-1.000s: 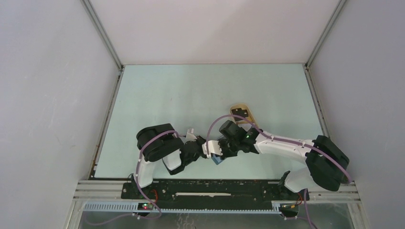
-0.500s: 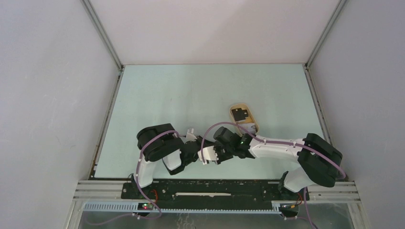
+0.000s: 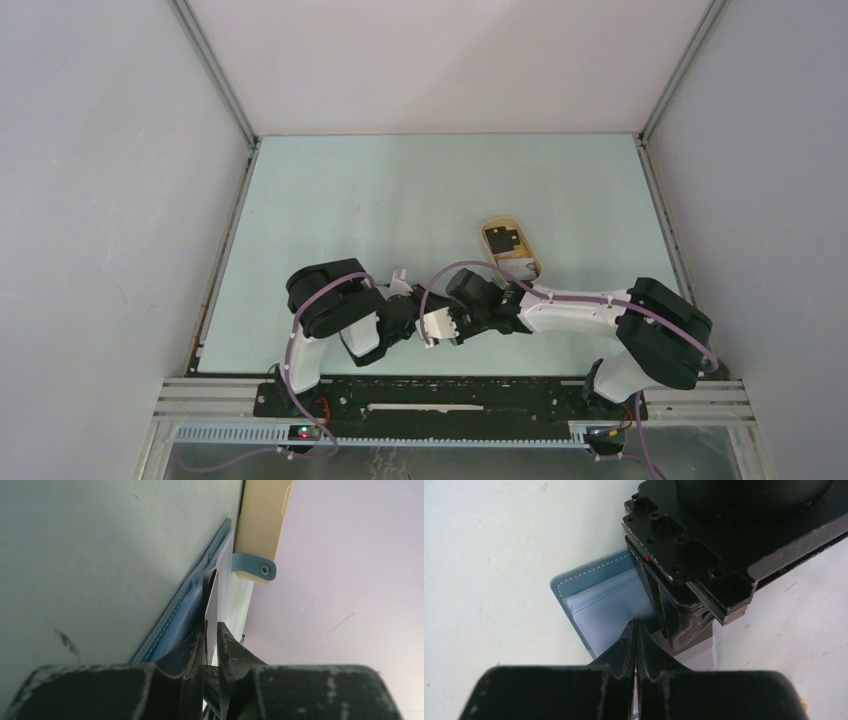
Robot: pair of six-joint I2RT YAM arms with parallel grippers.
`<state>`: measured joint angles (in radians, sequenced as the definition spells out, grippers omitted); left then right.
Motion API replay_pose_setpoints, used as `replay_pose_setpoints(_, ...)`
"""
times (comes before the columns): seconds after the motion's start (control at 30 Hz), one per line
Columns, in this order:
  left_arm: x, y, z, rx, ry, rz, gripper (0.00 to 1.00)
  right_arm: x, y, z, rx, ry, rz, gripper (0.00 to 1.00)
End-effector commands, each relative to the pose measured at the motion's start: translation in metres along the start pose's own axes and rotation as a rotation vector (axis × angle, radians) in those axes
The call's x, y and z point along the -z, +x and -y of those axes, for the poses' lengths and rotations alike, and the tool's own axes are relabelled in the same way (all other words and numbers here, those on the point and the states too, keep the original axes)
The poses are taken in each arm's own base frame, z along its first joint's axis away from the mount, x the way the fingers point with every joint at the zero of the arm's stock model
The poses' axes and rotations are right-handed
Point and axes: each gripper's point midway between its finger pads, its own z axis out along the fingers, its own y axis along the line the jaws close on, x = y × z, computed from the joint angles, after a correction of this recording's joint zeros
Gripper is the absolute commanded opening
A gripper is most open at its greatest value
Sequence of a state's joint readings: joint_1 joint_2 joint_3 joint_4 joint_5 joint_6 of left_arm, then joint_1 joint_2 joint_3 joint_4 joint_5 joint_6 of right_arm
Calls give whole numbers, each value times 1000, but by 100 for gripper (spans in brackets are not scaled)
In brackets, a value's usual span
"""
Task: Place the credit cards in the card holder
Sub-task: Insert the credit card into the card holder.
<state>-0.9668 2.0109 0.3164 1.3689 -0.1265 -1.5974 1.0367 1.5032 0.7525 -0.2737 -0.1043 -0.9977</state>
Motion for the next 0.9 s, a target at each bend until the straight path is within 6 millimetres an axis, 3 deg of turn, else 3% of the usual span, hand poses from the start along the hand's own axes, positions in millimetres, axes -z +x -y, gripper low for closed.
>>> replay_pose_setpoints(0.0, -3, 1, 1, -13, 10, -5, 19, 0, 6, 8, 23, 42, -31, 4)
replay_pose_setpoints(0.87, -3, 1, 4, -13, 21, -7, 24, 12, 38, 29, -69, 99, -84, 3)
